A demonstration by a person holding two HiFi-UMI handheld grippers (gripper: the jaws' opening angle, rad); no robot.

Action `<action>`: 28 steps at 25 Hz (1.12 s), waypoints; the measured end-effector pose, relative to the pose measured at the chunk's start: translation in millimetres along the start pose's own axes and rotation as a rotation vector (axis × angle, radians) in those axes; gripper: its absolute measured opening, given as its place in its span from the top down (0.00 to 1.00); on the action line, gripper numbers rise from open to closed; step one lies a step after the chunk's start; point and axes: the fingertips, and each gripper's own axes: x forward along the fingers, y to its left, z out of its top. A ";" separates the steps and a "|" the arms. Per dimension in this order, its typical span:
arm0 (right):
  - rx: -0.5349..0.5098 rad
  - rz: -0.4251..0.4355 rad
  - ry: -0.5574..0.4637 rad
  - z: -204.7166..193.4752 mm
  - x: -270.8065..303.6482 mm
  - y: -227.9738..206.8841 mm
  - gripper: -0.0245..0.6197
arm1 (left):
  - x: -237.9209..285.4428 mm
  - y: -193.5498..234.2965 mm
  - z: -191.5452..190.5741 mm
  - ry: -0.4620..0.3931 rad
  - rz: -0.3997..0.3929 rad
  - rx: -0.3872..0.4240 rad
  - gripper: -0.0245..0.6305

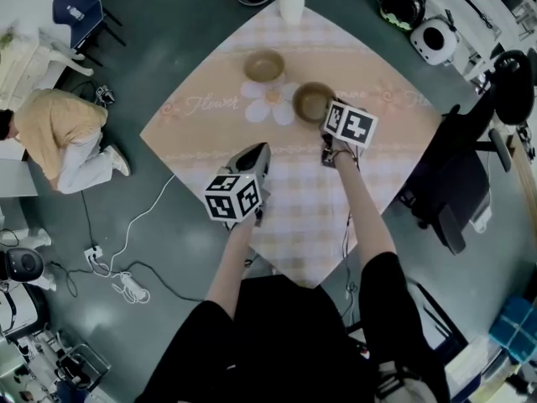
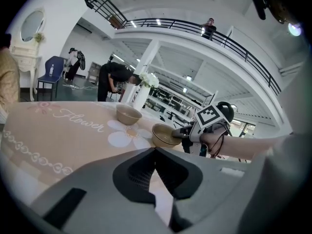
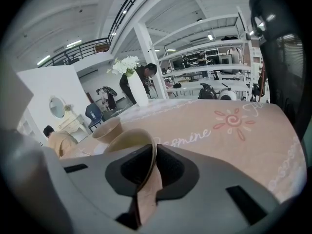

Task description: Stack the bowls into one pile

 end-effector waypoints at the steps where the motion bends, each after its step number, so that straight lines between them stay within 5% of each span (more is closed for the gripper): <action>1: 0.002 0.004 0.000 0.2 -0.8 1.7 0.94 | -2.8 0.9 0.3 -0.004 0.004 0.000 0.97; 11: 0.023 0.045 -0.047 10.3 -15.7 35.8 0.93 | -24.4 17.7 17.4 -0.033 0.012 0.018 0.97; 28: 0.157 0.024 -0.217 50.4 -5.2 100.2 0.92 | -16.5 77.0 47.4 0.047 -0.110 0.059 0.97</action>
